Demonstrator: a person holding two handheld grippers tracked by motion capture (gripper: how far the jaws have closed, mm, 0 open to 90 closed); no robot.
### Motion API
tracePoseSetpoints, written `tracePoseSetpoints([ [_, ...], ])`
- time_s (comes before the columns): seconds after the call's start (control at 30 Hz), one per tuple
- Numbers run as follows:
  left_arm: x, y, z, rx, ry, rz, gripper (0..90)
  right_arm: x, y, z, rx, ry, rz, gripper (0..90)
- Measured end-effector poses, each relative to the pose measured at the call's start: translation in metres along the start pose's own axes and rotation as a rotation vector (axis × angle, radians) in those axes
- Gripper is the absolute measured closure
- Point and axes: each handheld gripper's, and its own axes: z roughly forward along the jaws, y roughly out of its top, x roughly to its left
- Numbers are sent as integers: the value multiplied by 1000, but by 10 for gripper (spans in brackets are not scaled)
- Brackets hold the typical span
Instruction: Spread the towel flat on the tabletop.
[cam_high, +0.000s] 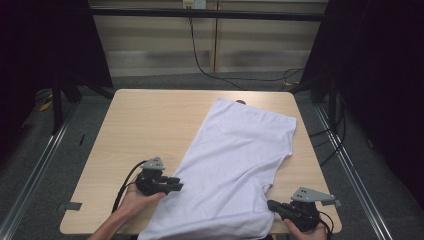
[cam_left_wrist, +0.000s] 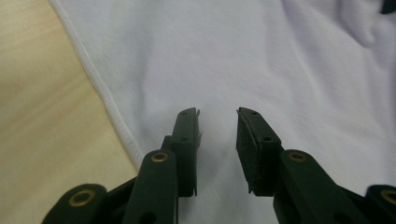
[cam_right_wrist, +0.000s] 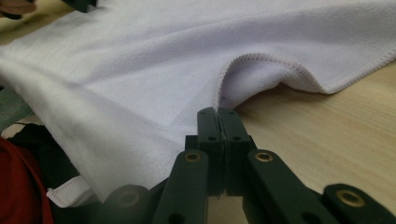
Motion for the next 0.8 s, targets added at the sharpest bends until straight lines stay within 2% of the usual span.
tracePoseSetpoints([
  [0.07, 5, 4, 11, -8, -28, -8, 690, 0, 1, 1, -5, 2, -5, 892],
  [0.13, 5, 5, 12, -8, 5, 11, 735, 0, 2, 0, -12, 0, -8, 892],
  [0.17, 4, 4, 11, -6, 9, 24, 739, 0, 2, -1, -17, -2, -17, 892],
  [0.2, 1, 0, 4, 5, 52, 51, 744, 1, 2, -1, -18, -1, -16, 892],
  [0.27, 0, -4, 0, 1, 63, 48, 743, 0, 2, -1, -18, -4, -22, 892],
  [0.3, -2, -12, -11, 12, 103, 75, 742, 0, 3, 1, -17, -5, -26, 892],
  [0.33, -2, -12, -11, 12, 103, 75, 742, 0, 3, 1, -17, -5, -26, 892],
  [0.4, -3, -24, -23, 1, 104, 60, 743, 0, 7, 7, -9, 2, -29, 892],
  [0.47, -2, -37, -36, -20, 97, 19, 744, 1, 9, 11, -9, 10, -28, 892],
  [0.5, -4, -43, -42, -22, 103, 13, 743, 4, 13, 17, -1, 17, -43, 892],
  [0.6, -8, -57, -57, -26, 100, -16, 743, 7, 16, 21, 0, 28, -50, 892],
  [0.7, -13, -70, -69, -36, 83, -51, 728, 18, 15, 18, 11, 44, -71, 893],
  [0.73, -16, -73, -71, -35, 65, -65, 670, 27, 10, 9, 17, 58, -77, 893],
  [0.8, -21, -77, -74, -31, 32, -68, 646, 32, 7, 3, 31, 59, -84, 893],
])
